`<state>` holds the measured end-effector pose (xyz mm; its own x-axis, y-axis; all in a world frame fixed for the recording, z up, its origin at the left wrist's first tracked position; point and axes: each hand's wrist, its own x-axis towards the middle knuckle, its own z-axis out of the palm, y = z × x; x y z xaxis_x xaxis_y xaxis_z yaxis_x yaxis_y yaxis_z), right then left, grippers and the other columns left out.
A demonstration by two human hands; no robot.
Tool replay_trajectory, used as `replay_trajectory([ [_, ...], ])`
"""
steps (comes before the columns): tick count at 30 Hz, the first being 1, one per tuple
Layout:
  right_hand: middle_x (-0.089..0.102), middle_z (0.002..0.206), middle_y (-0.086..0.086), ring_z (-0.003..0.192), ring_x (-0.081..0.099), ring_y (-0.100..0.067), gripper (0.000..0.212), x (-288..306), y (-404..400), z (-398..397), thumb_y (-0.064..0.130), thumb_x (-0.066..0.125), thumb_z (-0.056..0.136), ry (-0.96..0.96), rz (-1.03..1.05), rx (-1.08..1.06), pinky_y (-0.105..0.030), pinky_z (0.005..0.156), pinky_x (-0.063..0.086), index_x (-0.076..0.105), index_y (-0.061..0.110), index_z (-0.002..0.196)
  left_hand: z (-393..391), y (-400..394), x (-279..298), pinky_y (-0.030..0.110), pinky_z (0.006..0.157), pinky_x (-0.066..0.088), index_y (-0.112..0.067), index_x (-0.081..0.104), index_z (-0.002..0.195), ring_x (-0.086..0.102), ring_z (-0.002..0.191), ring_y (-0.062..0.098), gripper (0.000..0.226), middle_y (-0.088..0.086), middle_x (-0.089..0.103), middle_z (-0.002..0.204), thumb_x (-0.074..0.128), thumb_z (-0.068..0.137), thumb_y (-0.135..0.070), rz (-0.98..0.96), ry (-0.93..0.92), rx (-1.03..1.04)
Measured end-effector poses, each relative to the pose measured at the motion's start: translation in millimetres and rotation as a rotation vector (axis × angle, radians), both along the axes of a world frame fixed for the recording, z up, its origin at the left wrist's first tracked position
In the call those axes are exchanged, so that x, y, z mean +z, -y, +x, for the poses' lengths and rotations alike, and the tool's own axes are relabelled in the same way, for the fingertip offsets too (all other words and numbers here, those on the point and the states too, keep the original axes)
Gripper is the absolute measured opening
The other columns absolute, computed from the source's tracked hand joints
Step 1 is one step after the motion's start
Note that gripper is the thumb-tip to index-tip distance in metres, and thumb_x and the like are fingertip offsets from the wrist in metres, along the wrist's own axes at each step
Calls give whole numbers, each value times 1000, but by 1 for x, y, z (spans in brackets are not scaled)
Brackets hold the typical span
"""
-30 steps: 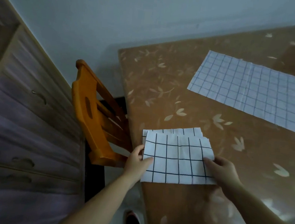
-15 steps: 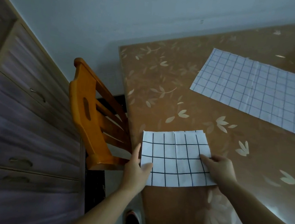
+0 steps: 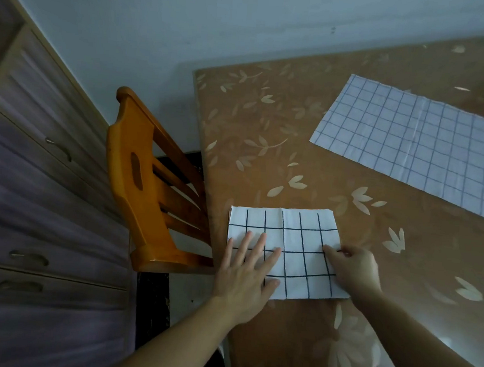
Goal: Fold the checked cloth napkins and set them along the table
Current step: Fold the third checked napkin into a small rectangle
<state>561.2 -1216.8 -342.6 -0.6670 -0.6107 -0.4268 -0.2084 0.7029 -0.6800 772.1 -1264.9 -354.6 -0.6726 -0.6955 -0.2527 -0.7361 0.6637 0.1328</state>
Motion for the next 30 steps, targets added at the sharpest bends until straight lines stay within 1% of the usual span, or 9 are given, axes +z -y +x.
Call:
replay_trajectory([
  [2,66,84,3,83,62,-18,19,4,-2,-4,34,65,87,-82,-46,-44,-29,64,46,68,17,94,-1,0,-8,51,113,-22,-40,-12,150,-27,144,28,67,-1,-23,157,-6,87,-63,42,20,9],
  [5,62,106,1,92,60,-16,34,11,-11,-6,34,61,90,-381,-192,29,-31,74,48,58,17,119,0,-2,-14,52,115,-4,-37,9,153,-2,148,31,62,5,7,162,5,96,-61,42,31,45],
  [8,54,134,-3,122,50,-20,43,8,-20,28,36,51,95,-571,-337,401,-36,98,42,51,15,133,2,-3,-24,55,111,10,-34,23,152,18,146,33,61,7,26,158,18,98,-60,0,6,22],
  [11,29,156,2,146,17,-12,58,-7,-16,74,51,25,99,-520,-300,845,-34,119,17,29,23,149,2,-3,-21,60,114,7,-29,8,155,6,148,35,66,7,9,162,10,97,-62,18,9,34],
  [14,6,160,7,148,-5,-9,63,-23,-9,84,56,4,98,-489,-175,875,-34,120,-1,9,26,153,1,-4,-23,57,116,-10,-30,-22,147,-26,144,31,67,2,-24,158,14,98,-57,-3,45,62],
  [19,7,161,0,149,0,-18,66,-37,-19,45,54,1,98,-665,-5,942,-43,118,2,11,20,154,2,-4,-25,54,117,-8,-35,-6,151,-12,147,30,65,1,-8,160,-5,93,-64,-18,-3,90],
  [24,-18,159,4,146,-19,-18,69,-30,-31,-6,61,-6,92,-730,192,976,-47,118,-11,-14,27,151,6,-2,-18,50,116,-15,-37,-23,146,-30,143,25,69,-1,-28,156,-7,86,-67,32,21,98],
  [27,-18,158,4,146,-19,-19,71,-27,-29,-13,63,-13,89,-757,205,1005,-48,116,-13,-15,27,150,22,5,-14,50,117,-15,-35,-27,146,-33,141,23,70,-2,-36,152,-7,86,-66,28,80,95],
  [30,-18,157,2,146,-16,-22,72,-25,-30,-14,62,-15,88,-785,235,1048,-50,116,-11,-15,25,150,35,4,-11,51,119,-2,-33,-5,153,-13,148,29,63,4,-12,161,6,97,-59,-29,71,29],
])
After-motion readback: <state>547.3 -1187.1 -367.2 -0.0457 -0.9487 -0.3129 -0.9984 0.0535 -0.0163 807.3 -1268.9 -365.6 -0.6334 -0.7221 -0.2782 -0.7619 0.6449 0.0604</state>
